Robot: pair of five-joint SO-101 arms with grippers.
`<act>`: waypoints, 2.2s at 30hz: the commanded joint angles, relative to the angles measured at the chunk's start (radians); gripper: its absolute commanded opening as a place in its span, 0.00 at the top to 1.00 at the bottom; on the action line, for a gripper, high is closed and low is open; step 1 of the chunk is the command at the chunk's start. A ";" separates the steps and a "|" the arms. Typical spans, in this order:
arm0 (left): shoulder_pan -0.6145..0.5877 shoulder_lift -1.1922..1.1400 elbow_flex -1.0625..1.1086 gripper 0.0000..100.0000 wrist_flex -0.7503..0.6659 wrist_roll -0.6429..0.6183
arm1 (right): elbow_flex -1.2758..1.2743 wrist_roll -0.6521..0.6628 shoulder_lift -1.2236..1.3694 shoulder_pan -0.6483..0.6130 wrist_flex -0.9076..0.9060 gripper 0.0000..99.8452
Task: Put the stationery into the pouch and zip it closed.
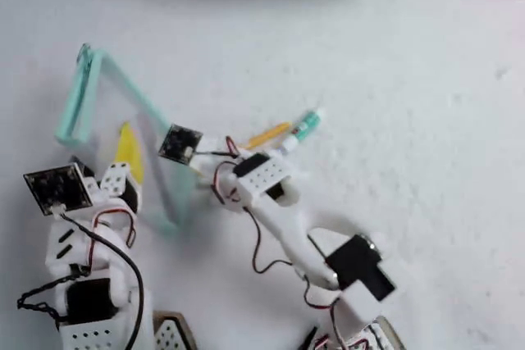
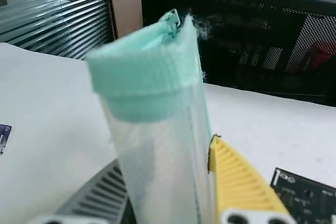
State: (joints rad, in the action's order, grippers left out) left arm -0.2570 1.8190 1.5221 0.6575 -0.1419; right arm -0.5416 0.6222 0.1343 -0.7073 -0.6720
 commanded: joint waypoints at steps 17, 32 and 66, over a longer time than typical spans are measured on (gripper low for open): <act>-0.002 0.010 -0.026 0.81 -0.026 -0.008 | 0.180 0.008 0.093 0.071 -0.153 0.98; 0.131 0.010 -0.026 0.81 0.006 -0.002 | 0.089 -0.146 -0.348 0.177 -0.242 0.98; 0.326 0.010 -0.112 0.74 0.250 0.032 | 0.319 -0.405 -1.081 0.079 -0.136 0.98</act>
State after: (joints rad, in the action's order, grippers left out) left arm 0.0422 1.8282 1.4607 0.8738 -0.1343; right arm -0.3468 0.2079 -0.9214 -0.5554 -0.8209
